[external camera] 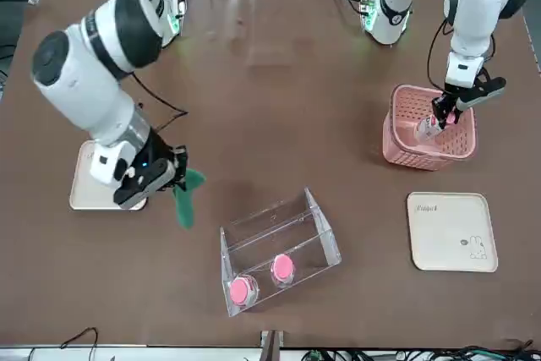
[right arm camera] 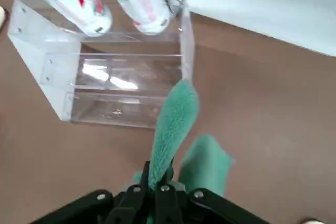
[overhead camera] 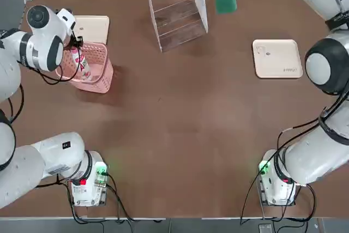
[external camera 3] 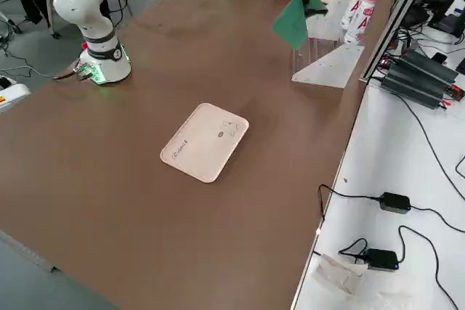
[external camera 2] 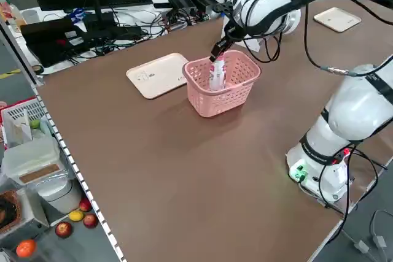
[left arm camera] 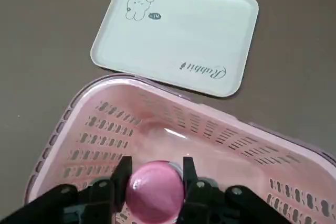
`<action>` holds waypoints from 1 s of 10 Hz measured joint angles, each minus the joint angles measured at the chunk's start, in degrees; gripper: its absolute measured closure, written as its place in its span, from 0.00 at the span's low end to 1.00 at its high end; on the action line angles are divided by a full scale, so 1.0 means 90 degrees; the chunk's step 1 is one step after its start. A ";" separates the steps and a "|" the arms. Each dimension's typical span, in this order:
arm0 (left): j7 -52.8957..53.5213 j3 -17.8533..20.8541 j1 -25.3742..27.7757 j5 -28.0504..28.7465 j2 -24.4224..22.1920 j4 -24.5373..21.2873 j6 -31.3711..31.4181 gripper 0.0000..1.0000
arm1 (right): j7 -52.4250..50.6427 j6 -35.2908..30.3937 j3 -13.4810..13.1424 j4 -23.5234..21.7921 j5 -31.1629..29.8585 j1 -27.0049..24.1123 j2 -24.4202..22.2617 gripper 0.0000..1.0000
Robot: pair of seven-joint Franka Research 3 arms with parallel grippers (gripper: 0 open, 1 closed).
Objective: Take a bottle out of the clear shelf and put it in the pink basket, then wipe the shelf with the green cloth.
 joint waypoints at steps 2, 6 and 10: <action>0.0006 -0.0002 0.0000 0.0004 0.0053 0.0000 0.0004 0.56 | 0.0448 0.0947 0.0004 -0.0392 0.0002 0.0479 0.0001 0.97; 0.0021 -0.0008 -0.0004 0.0007 0.0188 0.0000 0.0209 0.56 | 0.0865 0.2458 0.0002 -0.0672 0.0002 0.1132 0.0105 0.97; 0.0021 -0.0003 0.0047 0.0157 0.0437 0.0005 0.0492 0.56 | 0.1006 0.3604 0.0001 -0.0722 0.0002 0.1421 0.0774 0.97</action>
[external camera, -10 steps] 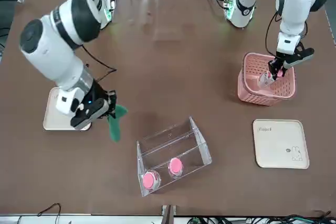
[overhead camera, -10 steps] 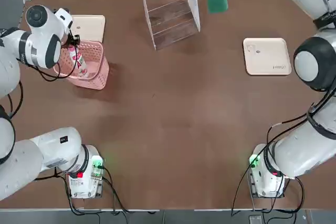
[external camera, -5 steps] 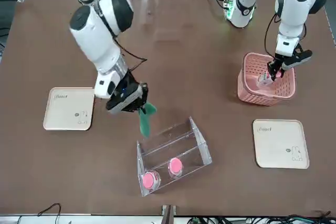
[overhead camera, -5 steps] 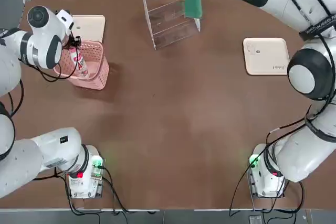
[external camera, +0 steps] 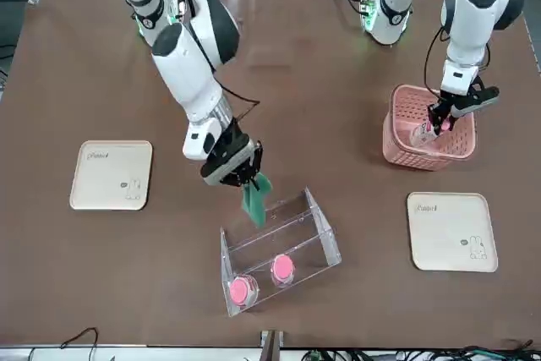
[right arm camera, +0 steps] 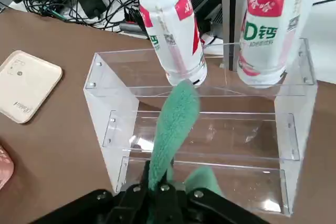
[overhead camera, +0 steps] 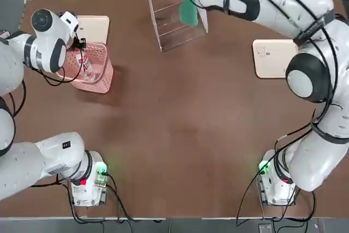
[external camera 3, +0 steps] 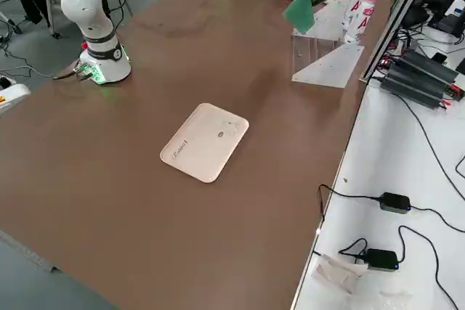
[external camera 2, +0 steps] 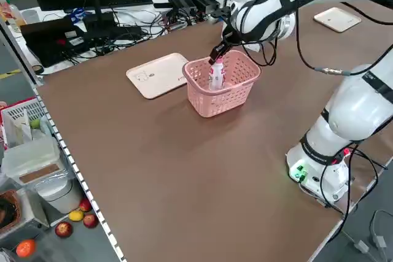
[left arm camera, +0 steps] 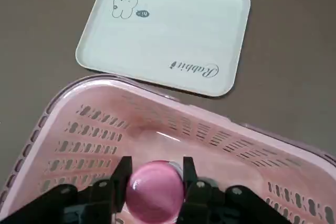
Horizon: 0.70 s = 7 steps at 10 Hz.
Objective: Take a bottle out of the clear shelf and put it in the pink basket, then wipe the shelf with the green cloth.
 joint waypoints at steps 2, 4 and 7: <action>0.0000 0.0000 0.0016 0.0017 0.0012 0.0008 0.0002 0.56 | 0.0001 0.0381 0.0001 0.0072 0.0000 0.0126 0.0369 0.97; 0.0000 0.0000 0.0017 0.0018 0.0020 0.0017 0.0003 0.56 | 0.0002 0.0442 -0.0008 0.0327 0.0000 0.0158 0.0604 0.97; 0.0000 0.0000 0.0020 0.0018 0.0027 0.0019 0.0003 0.56 | 0.0002 0.0783 -0.0077 0.0614 -0.0004 0.0142 0.0816 0.97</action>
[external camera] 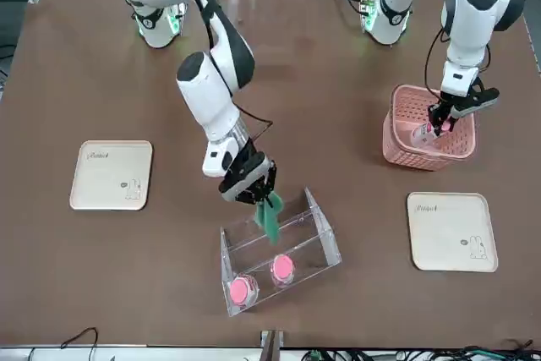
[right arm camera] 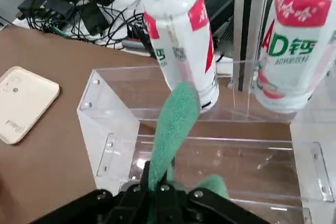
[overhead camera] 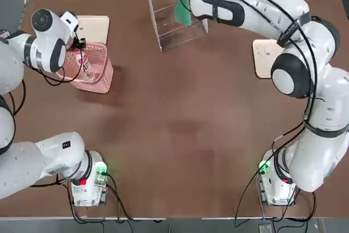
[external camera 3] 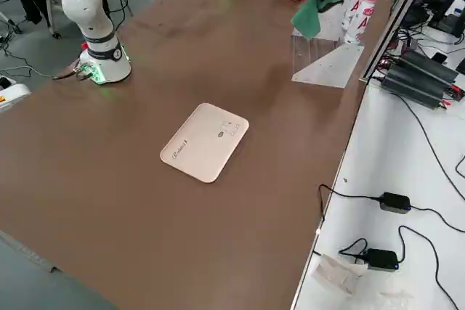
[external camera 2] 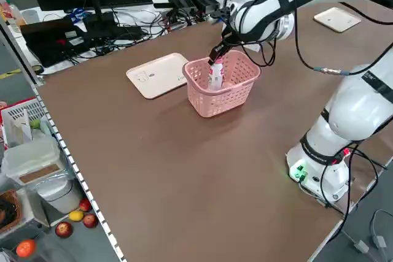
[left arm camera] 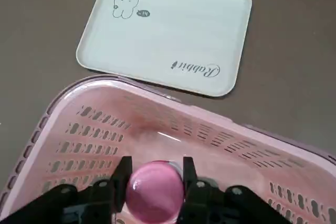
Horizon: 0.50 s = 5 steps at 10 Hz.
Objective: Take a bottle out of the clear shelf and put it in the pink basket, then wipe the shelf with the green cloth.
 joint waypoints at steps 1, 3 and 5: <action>0.0000 0.0000 0.0001 0.0000 0.0017 0.0000 0.0000 0.56 | -0.0005 0.0136 -0.0020 0.0027 -0.0003 -0.0004 0.0077 0.97; 0.0000 0.0000 0.0001 0.0000 0.0064 0.0001 0.0000 0.56 | -0.0043 0.0497 -0.0043 0.0073 -0.0211 -0.0011 0.0216 0.97; 0.0000 0.0000 0.0002 0.0001 0.0075 0.0004 0.0000 0.56 | -0.0044 0.1118 -0.0044 0.0093 -0.0653 -0.0017 0.0282 0.97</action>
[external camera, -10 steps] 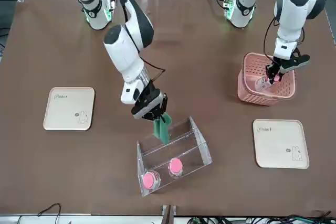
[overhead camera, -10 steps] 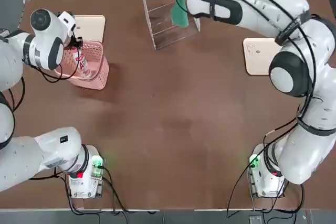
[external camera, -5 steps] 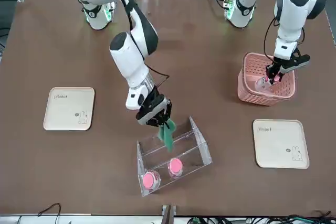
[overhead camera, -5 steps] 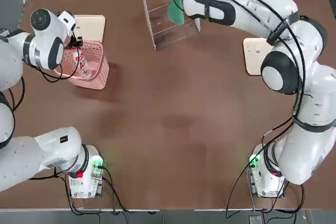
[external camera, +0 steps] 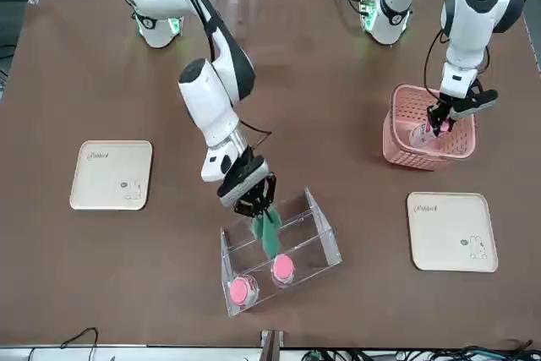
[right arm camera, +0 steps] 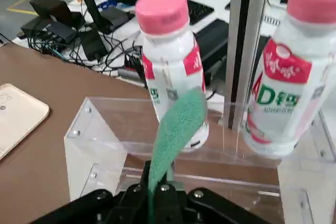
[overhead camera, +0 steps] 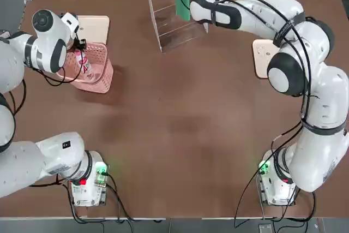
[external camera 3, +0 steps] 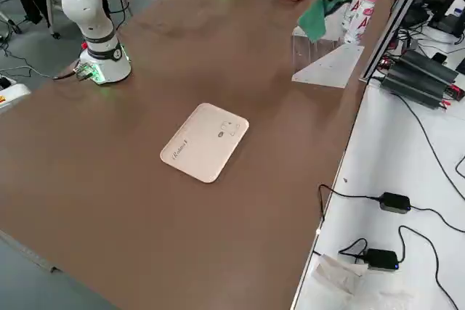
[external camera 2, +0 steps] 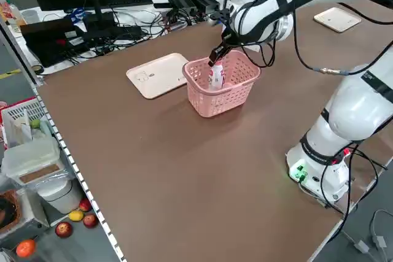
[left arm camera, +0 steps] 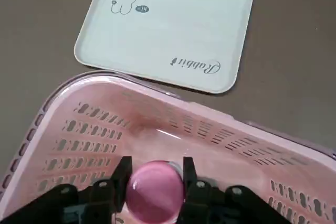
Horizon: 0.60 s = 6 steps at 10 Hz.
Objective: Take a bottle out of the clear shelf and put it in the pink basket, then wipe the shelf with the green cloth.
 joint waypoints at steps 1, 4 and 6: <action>0.0000 0.0000 0.0000 0.0000 0.0000 0.0003 0.0000 0.56 | -0.0002 0.0176 0.0007 -0.0043 -0.0120 0.0002 0.0035 0.97; 0.0000 0.0000 0.0000 0.0004 0.0001 0.0006 0.0000 0.56 | -0.0014 0.0867 0.0029 -0.0525 -0.0240 0.0058 0.0113 0.97; 0.0000 0.0000 0.0000 0.0005 0.0001 0.0006 0.0000 0.56 | -0.0021 0.1224 0.0027 -0.0588 -0.0441 0.0058 0.0133 0.97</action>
